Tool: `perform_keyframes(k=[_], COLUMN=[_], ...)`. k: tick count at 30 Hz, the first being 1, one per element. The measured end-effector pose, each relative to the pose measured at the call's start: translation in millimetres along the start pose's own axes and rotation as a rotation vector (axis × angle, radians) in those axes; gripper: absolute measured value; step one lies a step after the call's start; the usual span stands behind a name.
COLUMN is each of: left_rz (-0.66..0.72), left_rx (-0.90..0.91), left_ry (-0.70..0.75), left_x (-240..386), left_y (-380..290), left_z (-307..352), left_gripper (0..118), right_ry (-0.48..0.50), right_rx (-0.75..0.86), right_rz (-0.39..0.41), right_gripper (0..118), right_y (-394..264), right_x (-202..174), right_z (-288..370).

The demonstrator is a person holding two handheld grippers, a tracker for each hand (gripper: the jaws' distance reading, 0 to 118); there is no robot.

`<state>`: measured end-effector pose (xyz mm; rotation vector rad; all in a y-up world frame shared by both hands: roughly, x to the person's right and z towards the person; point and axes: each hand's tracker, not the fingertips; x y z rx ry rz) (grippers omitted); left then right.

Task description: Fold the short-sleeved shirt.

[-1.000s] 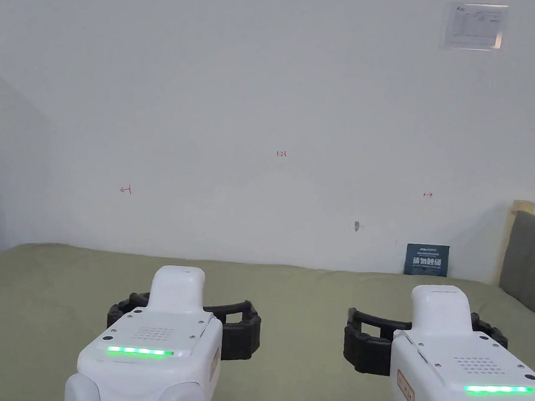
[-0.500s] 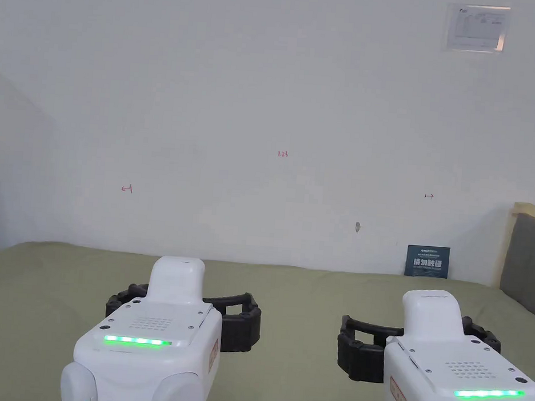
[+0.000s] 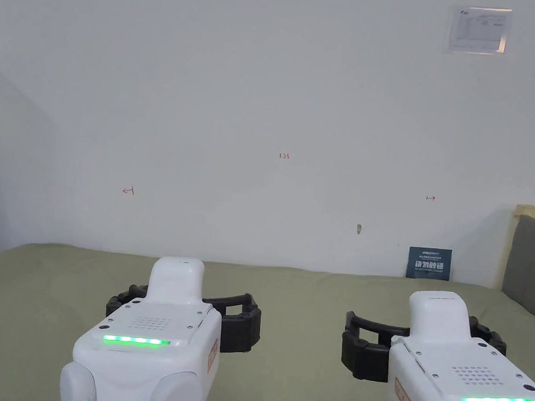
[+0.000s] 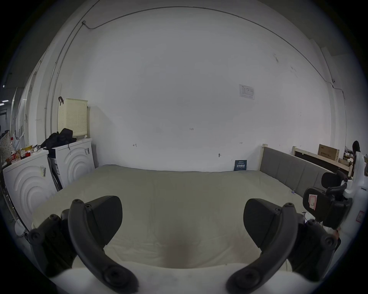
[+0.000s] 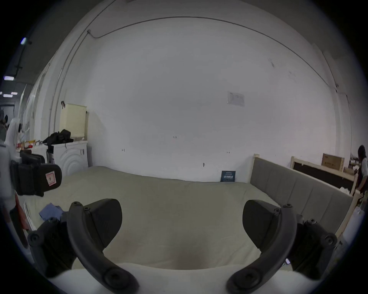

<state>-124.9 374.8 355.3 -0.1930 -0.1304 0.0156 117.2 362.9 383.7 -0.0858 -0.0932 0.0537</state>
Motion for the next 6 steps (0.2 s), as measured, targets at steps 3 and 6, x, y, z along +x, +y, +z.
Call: perform_keyframes(k=[3, 6], left_rz=[-0.003, -0.003], left_rx=[-0.001, -0.002], left_ry=[-0.004, -0.006], left_x=[0.9, 1.3], left_y=[0.4, 0.3], left_z=[0.8, 1.0], left_gripper=[118, 118], right_ry=[0.024, -0.041], right_rx=[-0.025, -0.009], right_rz=[-0.053, -0.045], right_gripper=[118, 118], right_y=[2.3, 0.4], right_x=[5.6, 1.8], right_z=[-0.5, -0.8])
